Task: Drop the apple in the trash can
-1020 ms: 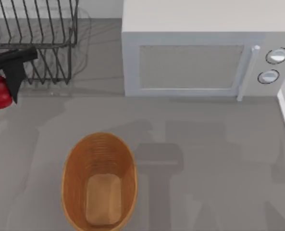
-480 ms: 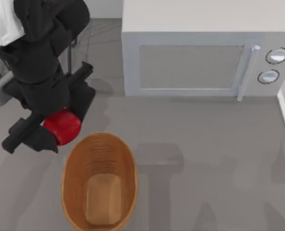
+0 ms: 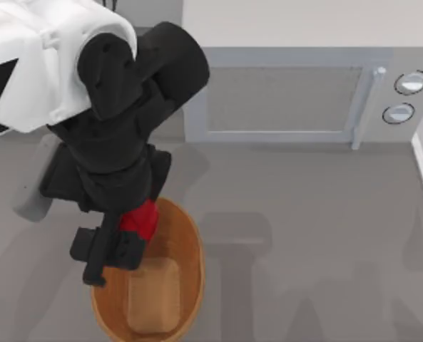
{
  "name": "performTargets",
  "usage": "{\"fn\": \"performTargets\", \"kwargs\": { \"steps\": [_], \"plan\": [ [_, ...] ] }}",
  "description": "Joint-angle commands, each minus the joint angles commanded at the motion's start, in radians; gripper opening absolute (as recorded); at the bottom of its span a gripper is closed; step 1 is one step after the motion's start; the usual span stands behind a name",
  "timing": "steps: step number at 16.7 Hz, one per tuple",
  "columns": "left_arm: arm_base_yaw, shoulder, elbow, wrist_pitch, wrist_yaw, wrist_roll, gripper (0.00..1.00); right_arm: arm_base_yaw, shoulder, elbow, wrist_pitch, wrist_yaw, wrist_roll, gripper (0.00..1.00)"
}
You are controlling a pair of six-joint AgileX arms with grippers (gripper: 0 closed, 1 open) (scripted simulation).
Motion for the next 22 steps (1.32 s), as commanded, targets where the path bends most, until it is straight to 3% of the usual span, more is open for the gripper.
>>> {"fn": "performTargets", "kwargs": {
  "steps": [7, 14, 22],
  "plan": [
    [-0.073, -0.023, -0.011, 0.017, -0.069, -0.198, 0.00, 0.000, 0.000, 0.000, 0.000, 0.000, 0.000, 1.00],
    [-0.065, -0.017, -0.025, 0.033, -0.068, -0.194, 0.00, 0.000, 0.000, 0.000, 0.000, 0.000, 0.000, 1.00],
    [-0.052, 0.026, -0.237, 0.294, -0.067, -0.176, 0.00, 0.000, 0.000, 0.000, 0.000, 0.000, 0.000, 1.00]
  ]
}}
